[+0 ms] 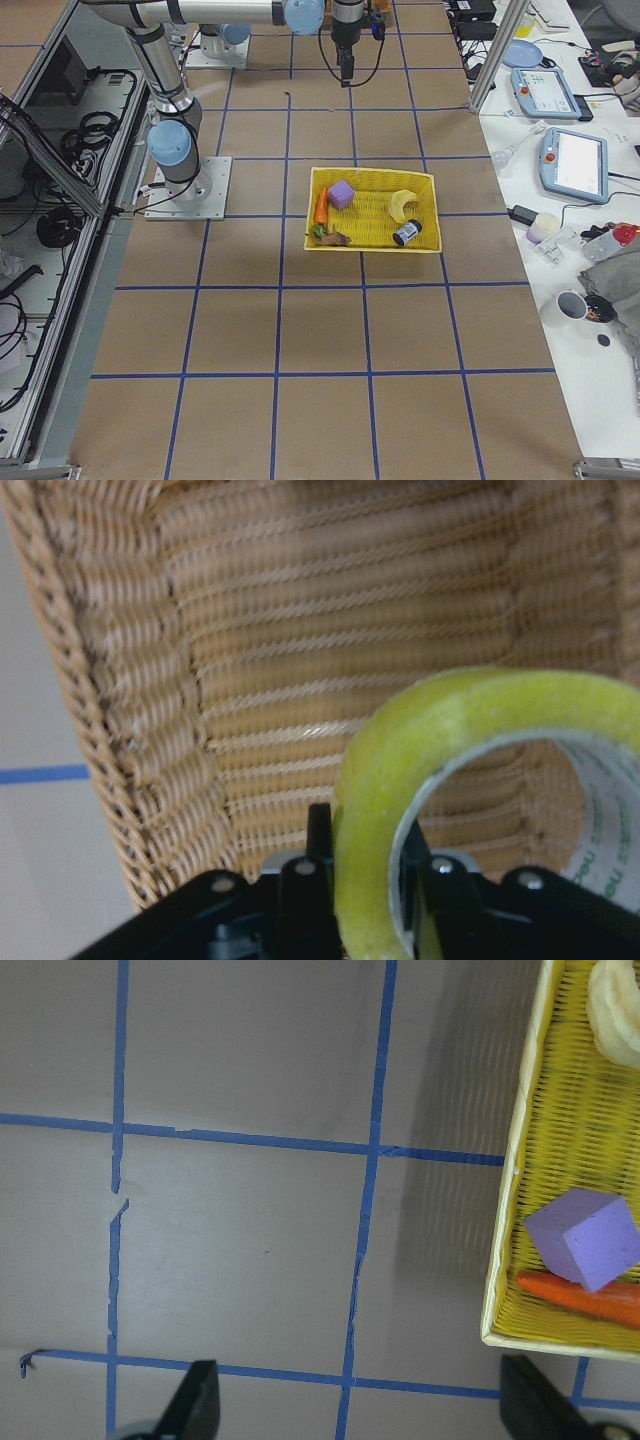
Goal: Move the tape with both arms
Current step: 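Carry the tape roll over the brown basket and lower it in, then open the left gripper and raise it away from the basket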
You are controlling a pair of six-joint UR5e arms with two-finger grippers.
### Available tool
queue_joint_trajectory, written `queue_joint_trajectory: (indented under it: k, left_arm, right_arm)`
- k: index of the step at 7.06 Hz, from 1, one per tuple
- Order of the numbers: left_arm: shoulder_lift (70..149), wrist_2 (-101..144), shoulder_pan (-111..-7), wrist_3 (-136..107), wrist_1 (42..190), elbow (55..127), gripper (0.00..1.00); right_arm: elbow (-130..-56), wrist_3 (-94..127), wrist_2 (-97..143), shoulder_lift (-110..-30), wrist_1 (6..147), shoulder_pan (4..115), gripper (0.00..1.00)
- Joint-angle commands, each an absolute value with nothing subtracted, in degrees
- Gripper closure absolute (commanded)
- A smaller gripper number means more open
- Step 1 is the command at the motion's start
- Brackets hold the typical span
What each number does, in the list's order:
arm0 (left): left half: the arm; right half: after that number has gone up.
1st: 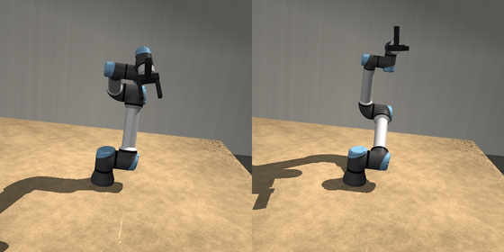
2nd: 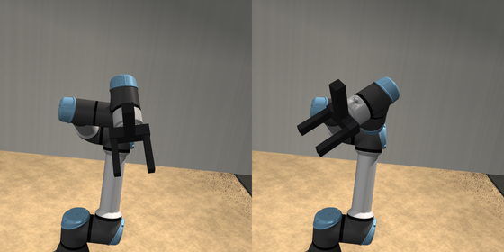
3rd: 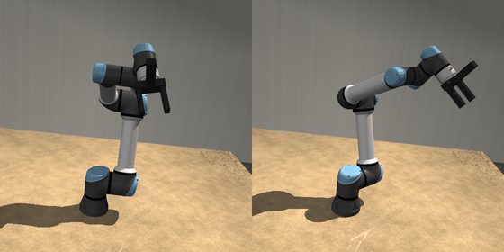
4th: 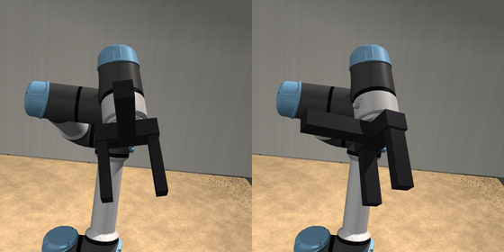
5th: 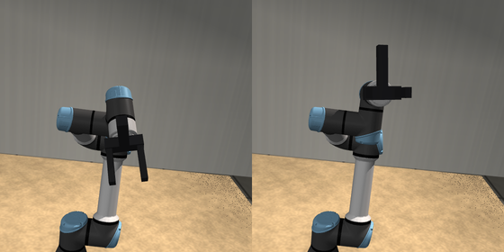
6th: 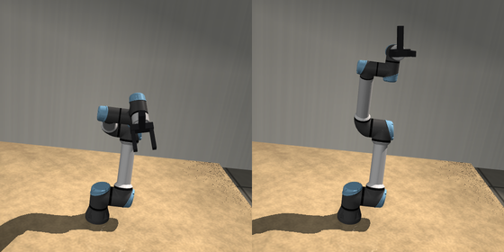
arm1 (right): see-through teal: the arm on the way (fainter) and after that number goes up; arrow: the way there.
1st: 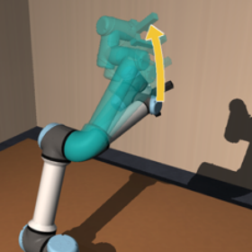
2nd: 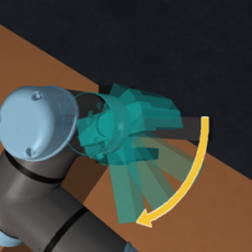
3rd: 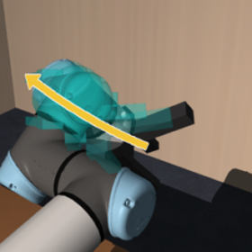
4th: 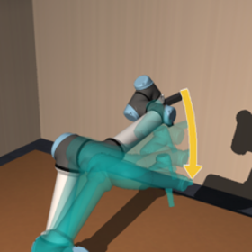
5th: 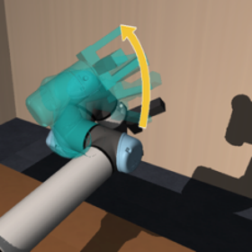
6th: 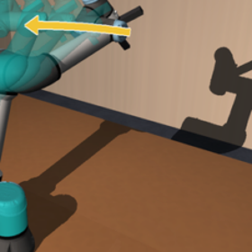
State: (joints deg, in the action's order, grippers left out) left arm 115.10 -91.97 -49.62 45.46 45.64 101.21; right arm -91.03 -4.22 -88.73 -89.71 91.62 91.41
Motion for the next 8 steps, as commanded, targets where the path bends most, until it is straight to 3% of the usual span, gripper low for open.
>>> queue_joint_trajectory:
  k: [1,4,6,8]
  left_arm:
    - [110.94,-92.37,-52.88,41.59,47.18,100.29,0.16]
    - [104.17,-91.76,-66.04,22.2,72.18,90.29,0.16]
    - [100.92,-88.18,-75.72,11.91,78.72,89.3,0.15]
    - [98.36,-86.22,-83.28,6.86,82.6,89.21,0.0]
  right_arm:
    - [-90.97,-4.22,-88.77,-89.74,91.67,91.32,0.0]
    - [-90.97,-4.22,-88.77,-89.74,91.67,91.32,0.0]
    - [-90.88,-4.22,-88.77,-89.56,91.67,91.23,0.0]
    - [-90.79,-4.22,-88.77,-89.56,91.67,91.23,0.0]
